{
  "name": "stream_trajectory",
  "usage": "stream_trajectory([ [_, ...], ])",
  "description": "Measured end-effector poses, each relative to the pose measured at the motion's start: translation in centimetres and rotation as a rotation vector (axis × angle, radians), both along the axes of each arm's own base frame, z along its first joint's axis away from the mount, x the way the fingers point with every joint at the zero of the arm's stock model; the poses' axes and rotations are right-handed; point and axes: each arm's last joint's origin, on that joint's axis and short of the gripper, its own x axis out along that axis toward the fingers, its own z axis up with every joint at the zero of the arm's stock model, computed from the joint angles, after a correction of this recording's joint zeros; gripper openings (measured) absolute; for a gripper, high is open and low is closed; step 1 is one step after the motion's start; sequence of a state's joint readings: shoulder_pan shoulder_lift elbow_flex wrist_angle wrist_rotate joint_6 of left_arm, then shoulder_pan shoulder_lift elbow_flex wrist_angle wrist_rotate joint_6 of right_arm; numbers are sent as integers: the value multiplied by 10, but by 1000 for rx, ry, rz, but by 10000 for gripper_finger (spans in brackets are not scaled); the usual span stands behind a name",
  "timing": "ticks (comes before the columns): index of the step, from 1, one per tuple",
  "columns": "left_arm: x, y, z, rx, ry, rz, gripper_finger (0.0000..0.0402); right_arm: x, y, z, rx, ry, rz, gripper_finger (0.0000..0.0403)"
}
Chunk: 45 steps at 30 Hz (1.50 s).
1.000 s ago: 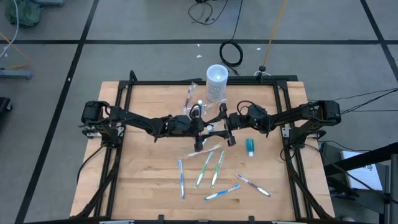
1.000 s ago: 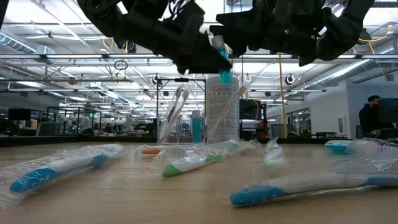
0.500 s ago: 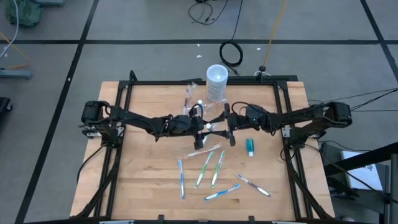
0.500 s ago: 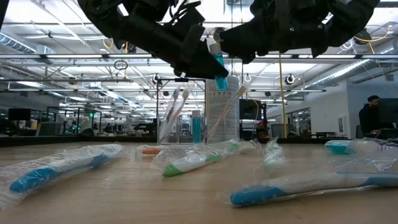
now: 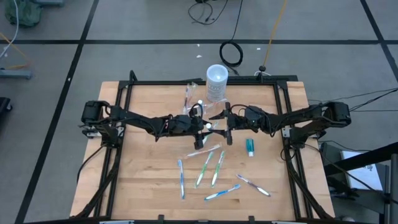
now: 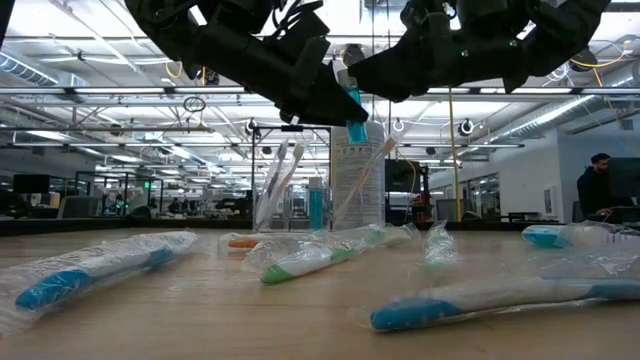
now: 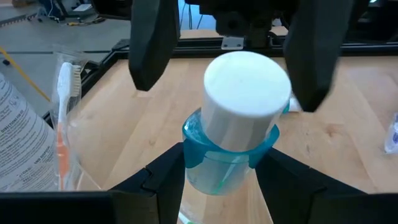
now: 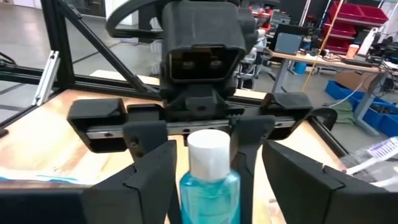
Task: Pick & Place toothbrushing station
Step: Put the top blue mouthwash into the transparent organizer
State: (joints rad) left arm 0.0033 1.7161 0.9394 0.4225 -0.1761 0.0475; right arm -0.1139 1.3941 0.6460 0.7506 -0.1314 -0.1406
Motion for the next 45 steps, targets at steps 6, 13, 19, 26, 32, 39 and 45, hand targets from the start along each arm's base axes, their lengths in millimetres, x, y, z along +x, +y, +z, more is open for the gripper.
stream_trajectory([
  [6, 1, 2, 3, -4, -29, 7, 186, 0, -1, 0, 45, 1, -4, 180],
  [13, 2, 3, 5, -16, -54, -2, 186, 0, -2, 0, 52, 0, -9, 154],
  [19, 2, 3, 5, -17, -57, -4, 186, 0, -2, 2, 47, -18, -8, 149],
  [26, 2, 3, 5, -13, -56, -4, 186, 0, -2, 2, 45, -22, -5, 98],
  [32, 2, 3, 5, -12, -55, -4, 187, 0, -2, 2, 24, -22, -4, 94],
  [39, 2, 3, 5, -10, -54, -4, 196, 0, -2, 2, 24, -22, -6, 95],
  [45, 1, 3, 4, -5, -40, 9, 247, 0, -2, 2, 28, -21, -10, 95],
])
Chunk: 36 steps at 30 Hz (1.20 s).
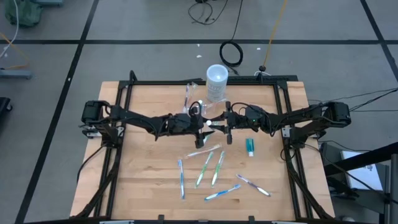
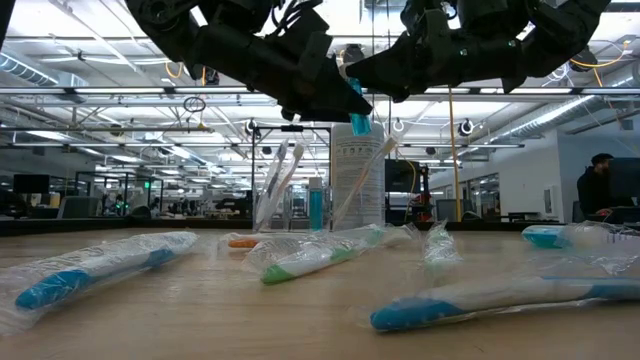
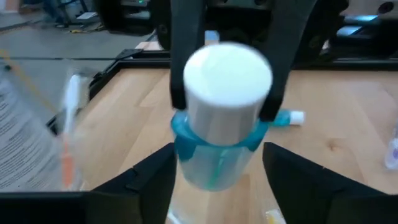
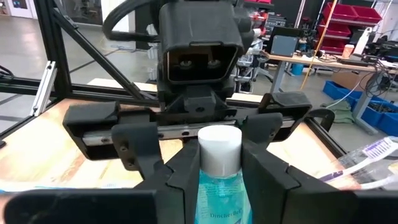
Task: Pick & Place toothbrushing station
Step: Put the top blue mouthwash into the transparent organizer
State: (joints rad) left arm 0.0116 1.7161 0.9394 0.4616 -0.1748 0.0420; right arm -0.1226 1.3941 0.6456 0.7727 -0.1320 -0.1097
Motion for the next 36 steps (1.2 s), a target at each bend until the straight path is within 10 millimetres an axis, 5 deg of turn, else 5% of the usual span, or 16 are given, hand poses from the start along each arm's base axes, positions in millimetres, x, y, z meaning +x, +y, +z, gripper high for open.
stream_trajectory([
  [8, -22, 1, 13, 67, 155, 129, 285, 0, 0, 0, -9, -1, -11, 95],
  [20, -111, -1, 101, 33, 128, 156, 281, 12, -5, -3, 10, -168, -175, 96],
  [26, -128, -3, 120, -21, 27, 167, 283, 40, -12, -27, 30, -258, -231, 96],
  [36, -126, -4, 111, -33, 98, 164, 276, 102, -31, -53, -24, -208, -521, 96],
])
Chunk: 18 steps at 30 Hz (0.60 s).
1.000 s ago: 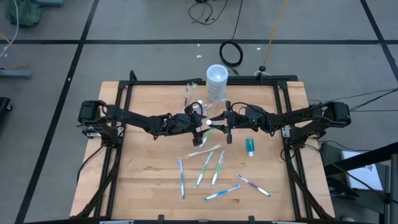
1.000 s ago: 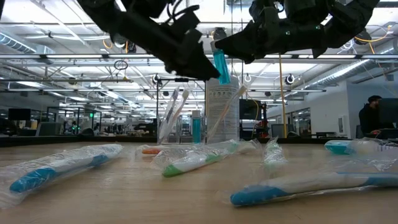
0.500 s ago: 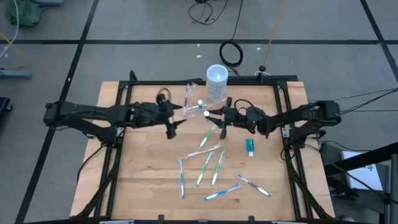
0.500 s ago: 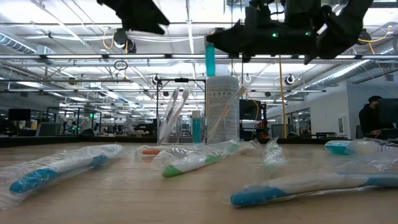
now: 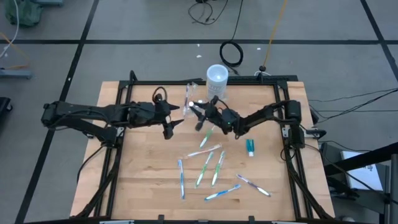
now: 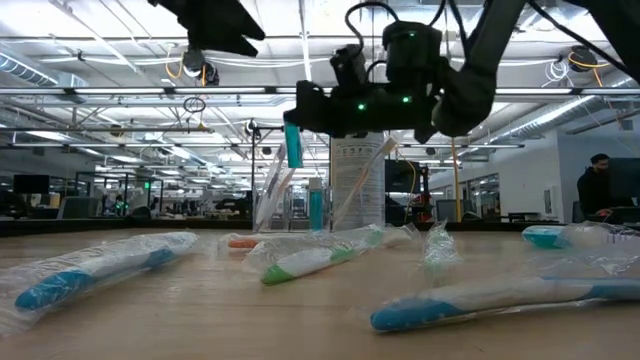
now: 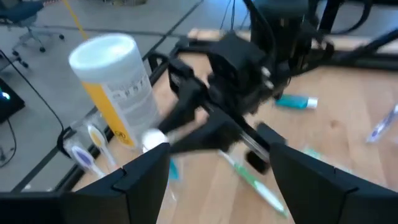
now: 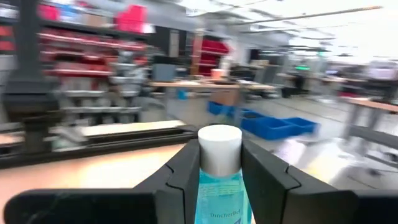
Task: Pick & Place toothbrushing station
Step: Put the top blue mouthwash into the transparent organizer
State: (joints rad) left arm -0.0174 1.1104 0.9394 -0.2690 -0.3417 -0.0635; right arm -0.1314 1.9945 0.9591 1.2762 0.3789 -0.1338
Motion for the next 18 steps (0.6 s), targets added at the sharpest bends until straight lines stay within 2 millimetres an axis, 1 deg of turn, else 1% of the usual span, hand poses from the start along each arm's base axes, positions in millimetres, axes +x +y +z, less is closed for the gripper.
stream_trajectory([
  [3, 2, 0, -2, -2, 6, 1, 275, 4, -6, -2, -3, 2, -81, 96],
  [7, 2, 0, -2, -2, 0, 1, 274, 6, -16, -5, 12, 14, -102, 96],
  [9, 3, 0, -1, -7, -3, 3, 274, 7, -23, -4, 74, 0, -108, 96],
  [12, 3, 0, -1, -15, -7, 7, 273, 6, -33, -10, 159, 13, -125, 96],
  [18, 3, 0, -2, -16, -7, 8, 274, 3, -48, -11, 155, 28, -164, 96],
])
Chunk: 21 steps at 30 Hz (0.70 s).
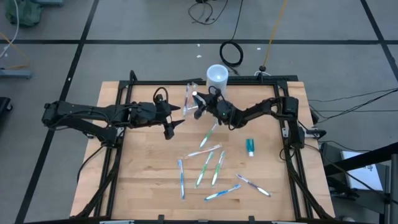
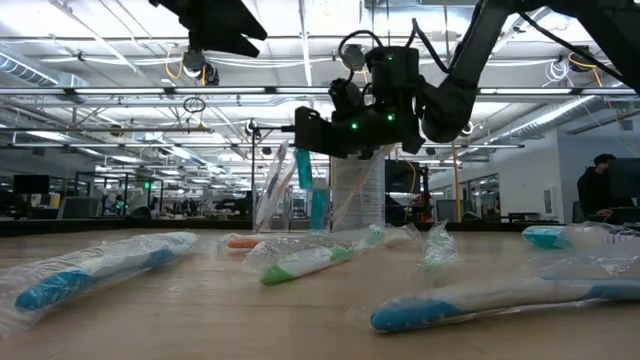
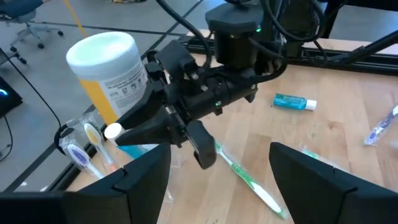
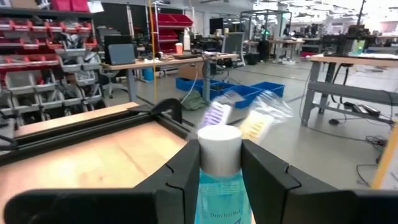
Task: Pick & Place toothbrushing station
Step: Put the top blue mouthwash into the transparent organizer
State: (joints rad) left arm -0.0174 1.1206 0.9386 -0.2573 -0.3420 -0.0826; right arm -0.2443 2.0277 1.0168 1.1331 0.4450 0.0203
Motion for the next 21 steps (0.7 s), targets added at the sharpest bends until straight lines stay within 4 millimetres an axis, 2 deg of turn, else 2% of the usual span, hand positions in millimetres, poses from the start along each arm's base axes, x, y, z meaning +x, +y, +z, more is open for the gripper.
stream_trajectory([
  [4, 0, 0, 0, -1, 0, 0, 274, -1, -5, 0, 22, -15, -12, 96],
  [14, 0, 0, 0, -1, 0, 0, 273, -1, -5, -9, 44, 70, -11, 97],
  [21, 0, 0, 0, -1, 0, 1, 273, -2, -7, -9, 37, 76, -18, 128],
])
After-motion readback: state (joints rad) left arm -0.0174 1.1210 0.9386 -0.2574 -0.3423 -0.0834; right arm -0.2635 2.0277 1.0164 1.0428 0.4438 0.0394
